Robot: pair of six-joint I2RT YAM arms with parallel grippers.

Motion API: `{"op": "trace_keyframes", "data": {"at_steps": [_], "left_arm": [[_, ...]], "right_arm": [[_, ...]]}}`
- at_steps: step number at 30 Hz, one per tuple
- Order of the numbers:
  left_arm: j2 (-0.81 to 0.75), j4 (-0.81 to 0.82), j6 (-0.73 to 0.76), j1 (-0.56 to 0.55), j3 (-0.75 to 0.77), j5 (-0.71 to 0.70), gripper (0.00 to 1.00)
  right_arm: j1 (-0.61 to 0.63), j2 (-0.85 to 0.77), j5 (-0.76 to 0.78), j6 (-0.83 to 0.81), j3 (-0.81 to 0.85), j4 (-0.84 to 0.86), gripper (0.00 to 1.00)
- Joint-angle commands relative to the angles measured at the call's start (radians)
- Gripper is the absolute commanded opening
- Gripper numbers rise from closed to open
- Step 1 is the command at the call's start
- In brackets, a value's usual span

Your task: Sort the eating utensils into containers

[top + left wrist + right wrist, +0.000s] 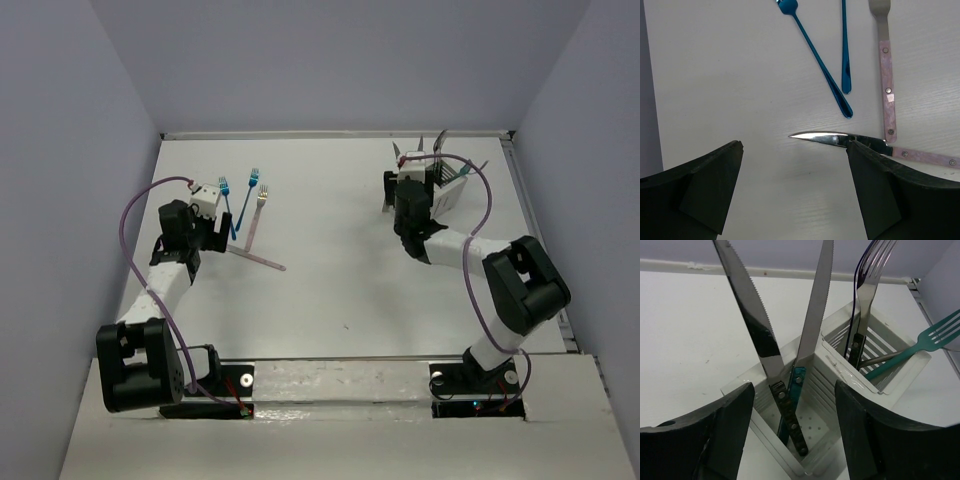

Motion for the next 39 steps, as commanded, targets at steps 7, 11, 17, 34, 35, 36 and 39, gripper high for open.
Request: {"op": "trace_keyframes", "data": {"at_steps": [7,11,17,34,35,36,39], "left_arm": [[0.26,-0.113,-0.001,-0.003,0.306,0.023,0.86],[0.463,-0.245,-0.041,-0.024,0.522,0.018,0.77],[0.705,-0.335,-0.074,-0.058,0.76,-0.054,0.72],[0.911,-0.406,-0.082,-0.09,0.861,-0.129,0.42],[0.914,-0.406,-0.081,-0.092,0.858,-0.132,0.3],[0.917,-0.401,-0.079,-0.09,0.854,-0.137,0.24],[0.911,-0.378,-0.093,-0.09,0.84,-0.137,0.03]], "right_arm": [[0.004,-0.2,-0.032,0.008,0.163,-0.333,0.74],[0.004,-0.261,-0.102,0.083,0.214,-0.487,0.74],[0.004,-0.363,-0.239,0.175,0.22,-0.578,0.72],[0.014,-0.354,-0.291,0.2,0.199,-0.63,0.69],[0.014,-0.357,-0.294,0.2,0.199,-0.63,0.69],[0.014,-0.358,-0.297,0.201,0.199,-0.63,0.69],[0.014,-0.368,-0.302,0.203,0.197,-0.63,0.69]]}}
